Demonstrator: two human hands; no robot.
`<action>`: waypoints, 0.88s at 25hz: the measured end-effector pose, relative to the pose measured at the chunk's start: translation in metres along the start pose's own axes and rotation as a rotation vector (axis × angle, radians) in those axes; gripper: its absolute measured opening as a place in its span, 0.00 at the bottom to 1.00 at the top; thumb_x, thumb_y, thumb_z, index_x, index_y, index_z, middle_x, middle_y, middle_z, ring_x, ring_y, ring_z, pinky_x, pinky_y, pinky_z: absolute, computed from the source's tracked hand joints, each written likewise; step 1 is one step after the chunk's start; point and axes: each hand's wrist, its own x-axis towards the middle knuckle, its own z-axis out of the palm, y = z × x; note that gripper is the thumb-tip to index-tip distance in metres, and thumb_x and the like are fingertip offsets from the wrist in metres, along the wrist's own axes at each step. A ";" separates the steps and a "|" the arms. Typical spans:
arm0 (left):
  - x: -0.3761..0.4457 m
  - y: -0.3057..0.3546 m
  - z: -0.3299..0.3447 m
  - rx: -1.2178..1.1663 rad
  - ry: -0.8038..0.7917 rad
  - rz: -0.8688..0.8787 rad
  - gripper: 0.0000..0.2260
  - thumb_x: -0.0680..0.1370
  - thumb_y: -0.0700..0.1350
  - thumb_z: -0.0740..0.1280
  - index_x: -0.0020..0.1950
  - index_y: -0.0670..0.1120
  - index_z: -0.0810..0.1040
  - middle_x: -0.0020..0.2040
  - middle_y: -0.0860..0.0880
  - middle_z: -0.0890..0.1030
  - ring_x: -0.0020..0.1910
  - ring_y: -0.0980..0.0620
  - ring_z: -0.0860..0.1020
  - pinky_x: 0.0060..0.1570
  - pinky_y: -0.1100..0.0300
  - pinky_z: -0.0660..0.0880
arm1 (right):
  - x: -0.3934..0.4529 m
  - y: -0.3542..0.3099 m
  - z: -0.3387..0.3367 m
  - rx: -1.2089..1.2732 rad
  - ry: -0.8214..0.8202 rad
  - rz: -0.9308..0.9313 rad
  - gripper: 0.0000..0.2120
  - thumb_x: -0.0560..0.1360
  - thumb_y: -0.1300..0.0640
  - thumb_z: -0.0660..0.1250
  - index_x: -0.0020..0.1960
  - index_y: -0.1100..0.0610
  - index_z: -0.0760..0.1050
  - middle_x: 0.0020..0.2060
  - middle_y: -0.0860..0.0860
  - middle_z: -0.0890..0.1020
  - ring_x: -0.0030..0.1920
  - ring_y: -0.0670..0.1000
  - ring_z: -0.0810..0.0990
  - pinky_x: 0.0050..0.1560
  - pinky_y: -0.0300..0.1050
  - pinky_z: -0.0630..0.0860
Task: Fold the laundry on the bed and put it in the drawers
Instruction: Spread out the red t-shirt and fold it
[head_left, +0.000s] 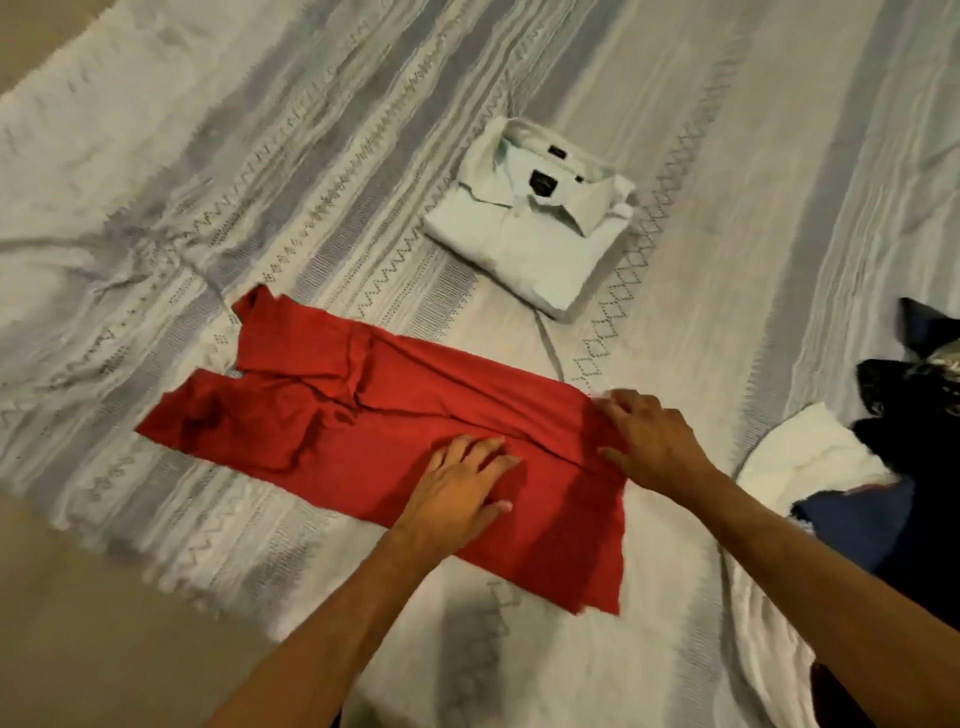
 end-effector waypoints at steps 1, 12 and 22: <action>0.011 0.015 0.007 0.036 -0.005 -0.004 0.28 0.79 0.63 0.66 0.77 0.57 0.68 0.76 0.51 0.69 0.70 0.44 0.68 0.66 0.44 0.67 | -0.001 0.006 -0.001 -0.085 -0.019 -0.078 0.37 0.77 0.40 0.69 0.80 0.47 0.59 0.76 0.54 0.66 0.71 0.60 0.71 0.65 0.61 0.74; 0.047 0.058 0.005 0.146 -0.308 0.046 0.25 0.73 0.63 0.74 0.67 0.56 0.76 0.64 0.54 0.78 0.65 0.49 0.72 0.62 0.51 0.63 | -0.011 -0.015 0.043 -0.347 0.333 -0.335 0.18 0.72 0.48 0.69 0.59 0.57 0.76 0.54 0.58 0.79 0.52 0.61 0.79 0.58 0.65 0.73; 0.055 0.054 -0.005 -0.139 -0.297 0.060 0.15 0.77 0.55 0.73 0.61 0.55 0.78 0.54 0.53 0.83 0.55 0.49 0.80 0.53 0.54 0.74 | -0.013 -0.003 0.033 -0.260 0.599 -0.410 0.06 0.77 0.57 0.69 0.51 0.58 0.78 0.44 0.55 0.81 0.44 0.58 0.79 0.51 0.59 0.73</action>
